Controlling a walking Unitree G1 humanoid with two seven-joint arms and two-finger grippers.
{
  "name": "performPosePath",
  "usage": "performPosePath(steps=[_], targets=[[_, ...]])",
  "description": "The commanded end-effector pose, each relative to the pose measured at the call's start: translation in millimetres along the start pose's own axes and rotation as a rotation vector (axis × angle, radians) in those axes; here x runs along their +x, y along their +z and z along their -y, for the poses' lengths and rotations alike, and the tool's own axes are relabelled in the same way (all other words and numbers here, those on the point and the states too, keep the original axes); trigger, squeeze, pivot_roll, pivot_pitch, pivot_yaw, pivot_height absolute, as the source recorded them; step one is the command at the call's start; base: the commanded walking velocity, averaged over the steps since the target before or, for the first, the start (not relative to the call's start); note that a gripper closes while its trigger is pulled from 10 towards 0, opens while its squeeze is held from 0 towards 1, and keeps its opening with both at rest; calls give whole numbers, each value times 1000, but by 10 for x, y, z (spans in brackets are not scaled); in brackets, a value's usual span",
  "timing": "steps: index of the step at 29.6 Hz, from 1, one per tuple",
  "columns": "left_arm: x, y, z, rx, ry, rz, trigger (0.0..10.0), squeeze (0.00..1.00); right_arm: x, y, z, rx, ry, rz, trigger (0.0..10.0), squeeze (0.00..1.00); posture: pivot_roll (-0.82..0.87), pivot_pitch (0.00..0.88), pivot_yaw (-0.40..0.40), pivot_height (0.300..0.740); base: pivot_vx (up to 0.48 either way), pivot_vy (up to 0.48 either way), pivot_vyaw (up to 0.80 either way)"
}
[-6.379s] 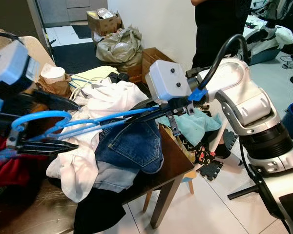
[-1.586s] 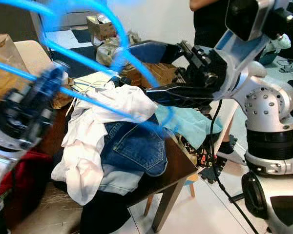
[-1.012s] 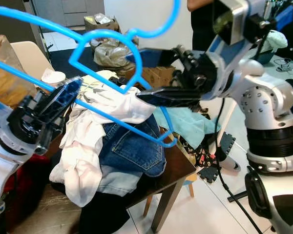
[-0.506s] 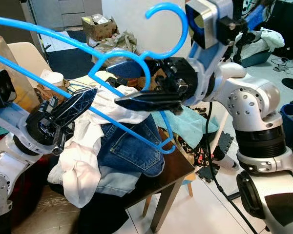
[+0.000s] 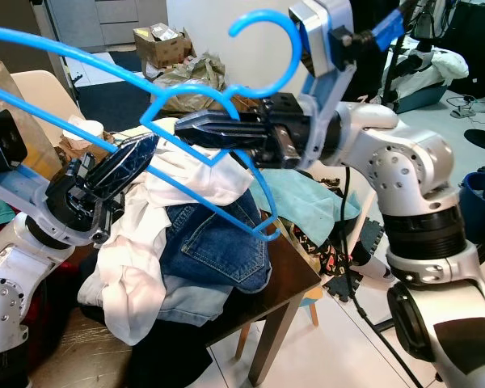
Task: Hang hanger
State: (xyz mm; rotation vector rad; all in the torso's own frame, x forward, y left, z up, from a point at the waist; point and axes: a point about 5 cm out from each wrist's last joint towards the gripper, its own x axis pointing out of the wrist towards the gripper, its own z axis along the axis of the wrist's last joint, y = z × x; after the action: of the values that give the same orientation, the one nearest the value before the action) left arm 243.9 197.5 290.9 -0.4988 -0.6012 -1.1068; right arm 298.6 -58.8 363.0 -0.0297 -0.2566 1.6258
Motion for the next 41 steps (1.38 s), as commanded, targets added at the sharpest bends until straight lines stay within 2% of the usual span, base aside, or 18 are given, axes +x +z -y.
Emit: performPosePath(steps=[1,5,6,7,8,9,10,18,24,27,29,30,33,34,35,38,39,41], targets=[[106,55,98,17,-80,37,0,0,58,-54,19,15,-12,-38,0,0,-53,0,-27,736,0,0,0],[102,52,110,19,-83,38,0,0,50,-31,66,27,-48,-16,0,0,-53,0,-28,736,0,0,0],[97,51,111,22,-80,34,4471,0,47,-27,78,32,-57,-10,0,0,-53,0,-28,736,0,0,0],[97,51,111,22,-80,34,4471,0,47,-27,78,32,-57,-10,0,0,-53,0,-28,736,0,0,0],[91,49,106,29,-69,27,7804,0,43,-26,87,36,-63,-5,0,0,-53,0,-28,736,0,0,0],[81,43,96,21,-52,23,10000,729,30,-29,99,40,-70,2,0,0,-51,0,-28,736,0,0,0],[72,38,92,14,-44,17,10000,1000,17,-34,105,43,-73,8,0,0,-49,0,-29,736,0,0,0],[-56,135,123,41,-37,-5,10000,1000,-135,-73,97,48,-48,46,0,0,-47,0,-29,736,0,0,0],[-242,283,64,132,92,-46,10000,1000,-259,-5,176,64,-112,154,0,0,-32,0,-25,736,0,0,0],[-410,385,-36,210,256,-73,10000,1000,-339,82,300,79,-232,262,0,0,-29,0,-26,736,0,0,0],[-573,463,-195,288,471,-88,10000,1000,-442,135,491,98,-415,335,0,0,-23,0,-28,736,0,0,0],[-609,481,-229,304,518,-89,10000,1000,-467,141,534,102,-456,347,0,0,-22,0,-29,736,0,0,0],[-846,504,-551,381,903,-126,10000,1000,-592,-23,807,136,-802,268,0,0,-15,0,-32,736,0,0,0],[-890,474,-603,419,971,-154,10000,212,-621,-155,864,144,-907,193,6863,0,-13,0,-33,736,0,0,0],[-895,423,-630,439,1002,-177,10000,0,-621,-268,879,165,-954,152,4706,0,-13,0,-33,736,0,0,0],[-858,343,-661,471,1033,-209,10000,0,-607,-421,887,168,-1005,74,4549,0,-13,0,-35,736,0,0,0],[-785,309,-667,483,1032,-204,10000,0,-583,-455,879,172,-1003,63,6157,0,-12,0,-34,736,0,0,0],[-733,290,-668,492,1029,-198,10000,0,-569,-473,876,173,-1002,56,6157,0,-12,0,-34,736,0,0,0]])
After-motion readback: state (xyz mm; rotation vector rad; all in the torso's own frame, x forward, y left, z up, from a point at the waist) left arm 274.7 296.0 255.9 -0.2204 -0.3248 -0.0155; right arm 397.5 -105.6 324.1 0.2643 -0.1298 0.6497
